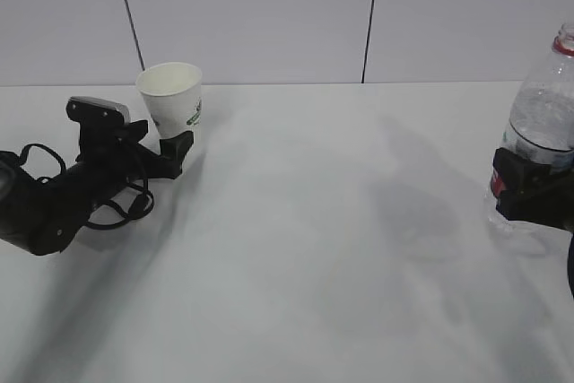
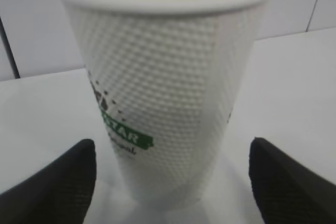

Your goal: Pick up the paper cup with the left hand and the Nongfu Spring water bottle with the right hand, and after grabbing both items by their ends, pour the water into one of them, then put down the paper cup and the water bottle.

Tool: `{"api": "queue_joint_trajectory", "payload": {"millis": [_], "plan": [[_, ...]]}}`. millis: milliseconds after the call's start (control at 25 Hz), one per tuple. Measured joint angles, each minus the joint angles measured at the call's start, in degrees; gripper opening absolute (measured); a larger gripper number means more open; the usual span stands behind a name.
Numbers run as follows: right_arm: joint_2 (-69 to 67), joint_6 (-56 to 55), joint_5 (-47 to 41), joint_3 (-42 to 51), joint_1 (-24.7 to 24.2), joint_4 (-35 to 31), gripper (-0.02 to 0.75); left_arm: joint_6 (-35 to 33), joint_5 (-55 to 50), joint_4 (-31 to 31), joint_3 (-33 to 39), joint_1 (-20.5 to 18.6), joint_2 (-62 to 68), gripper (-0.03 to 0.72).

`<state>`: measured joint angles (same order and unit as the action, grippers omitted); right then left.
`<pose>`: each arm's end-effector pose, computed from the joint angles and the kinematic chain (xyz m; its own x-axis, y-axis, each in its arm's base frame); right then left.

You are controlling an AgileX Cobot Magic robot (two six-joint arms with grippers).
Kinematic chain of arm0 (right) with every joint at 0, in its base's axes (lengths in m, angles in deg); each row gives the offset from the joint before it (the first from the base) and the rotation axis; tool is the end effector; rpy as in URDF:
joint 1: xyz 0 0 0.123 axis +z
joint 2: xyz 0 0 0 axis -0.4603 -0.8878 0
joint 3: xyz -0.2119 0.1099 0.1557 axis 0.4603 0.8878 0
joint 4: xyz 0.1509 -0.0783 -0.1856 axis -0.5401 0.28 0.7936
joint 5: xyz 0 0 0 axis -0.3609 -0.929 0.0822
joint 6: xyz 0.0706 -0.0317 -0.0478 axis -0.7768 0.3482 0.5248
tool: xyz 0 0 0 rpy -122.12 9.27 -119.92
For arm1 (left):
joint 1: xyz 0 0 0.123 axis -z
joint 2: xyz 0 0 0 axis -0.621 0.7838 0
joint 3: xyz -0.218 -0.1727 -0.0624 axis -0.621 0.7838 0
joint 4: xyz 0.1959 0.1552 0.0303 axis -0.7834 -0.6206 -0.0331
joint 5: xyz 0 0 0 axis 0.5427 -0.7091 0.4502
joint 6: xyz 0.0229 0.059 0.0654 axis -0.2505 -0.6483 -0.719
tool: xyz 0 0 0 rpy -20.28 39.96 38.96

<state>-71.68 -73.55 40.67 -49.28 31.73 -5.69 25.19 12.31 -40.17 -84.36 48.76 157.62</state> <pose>0.2468 0.0215 0.1412 -0.2269 -0.0344 -0.9733 -0.1102 0.9939 -0.0094 0.4122 -0.0947 0.0432 -0.1484 0.0048 -0.9889 0.3753 0.9255 -0.0518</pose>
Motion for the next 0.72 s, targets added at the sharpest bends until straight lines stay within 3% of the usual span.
{"api": "queue_joint_trajectory", "payload": {"millis": [720], "plan": [[0.0,0.0,0.0,0.0,0.0,0.0,0.452,0.0,-0.5,0.0,-5.5,-0.1,2.3,0.685]]}}
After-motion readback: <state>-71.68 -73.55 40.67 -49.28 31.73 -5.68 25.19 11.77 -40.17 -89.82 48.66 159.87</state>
